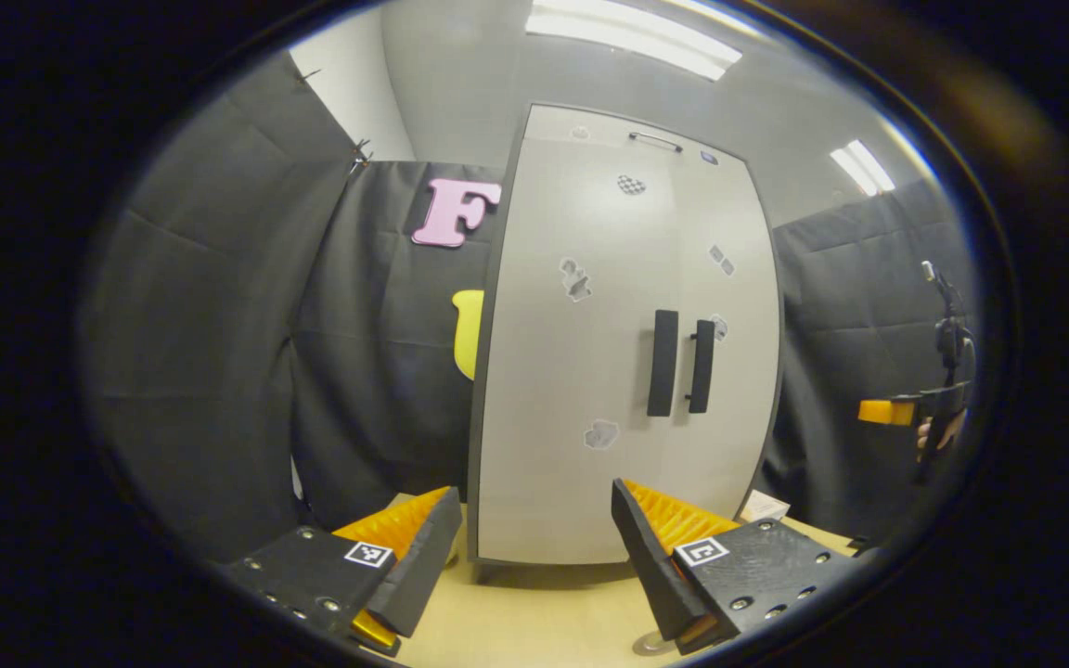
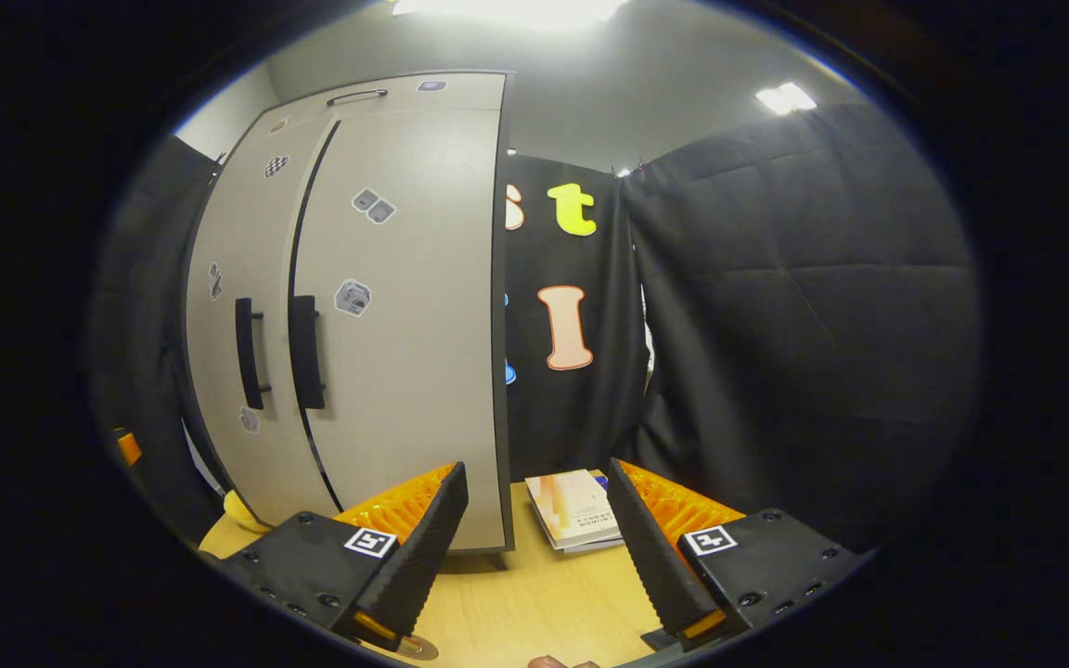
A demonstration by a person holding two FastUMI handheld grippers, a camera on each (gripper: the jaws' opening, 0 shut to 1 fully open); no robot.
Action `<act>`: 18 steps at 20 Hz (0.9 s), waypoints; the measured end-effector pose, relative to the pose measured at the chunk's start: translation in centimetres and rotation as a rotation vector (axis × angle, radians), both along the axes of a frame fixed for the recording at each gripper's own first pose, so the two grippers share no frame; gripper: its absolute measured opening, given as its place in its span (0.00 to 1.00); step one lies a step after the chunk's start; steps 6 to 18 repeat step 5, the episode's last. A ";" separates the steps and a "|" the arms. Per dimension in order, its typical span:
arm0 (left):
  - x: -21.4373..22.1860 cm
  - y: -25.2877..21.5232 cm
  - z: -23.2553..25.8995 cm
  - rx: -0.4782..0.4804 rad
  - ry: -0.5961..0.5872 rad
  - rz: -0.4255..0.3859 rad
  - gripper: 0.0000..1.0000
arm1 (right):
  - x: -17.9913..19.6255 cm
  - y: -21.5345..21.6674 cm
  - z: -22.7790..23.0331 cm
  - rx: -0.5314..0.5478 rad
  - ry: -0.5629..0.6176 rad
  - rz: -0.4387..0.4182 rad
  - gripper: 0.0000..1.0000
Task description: Grasp the bottle in the cabinet with the left hand and place it on the coaster, then close the right door with the right hand and the left door with the left hand.
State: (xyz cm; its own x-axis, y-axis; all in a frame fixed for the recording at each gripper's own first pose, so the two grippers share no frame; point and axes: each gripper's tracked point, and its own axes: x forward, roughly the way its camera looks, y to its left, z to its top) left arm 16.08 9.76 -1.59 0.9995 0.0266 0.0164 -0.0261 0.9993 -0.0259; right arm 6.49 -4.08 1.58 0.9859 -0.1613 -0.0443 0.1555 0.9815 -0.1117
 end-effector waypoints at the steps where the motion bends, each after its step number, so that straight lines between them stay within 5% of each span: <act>1: 0.4 0.3 0.1 0.010 0.000 0.007 0.94 | 0.0 0.0 0.1 0.001 -0.002 0.002 0.96; 18: 0.8 1.0 1.8 0.056 -0.022 0.037 0.94 | 0.8 0.0 -0.3 0.003 -0.002 0.018 0.96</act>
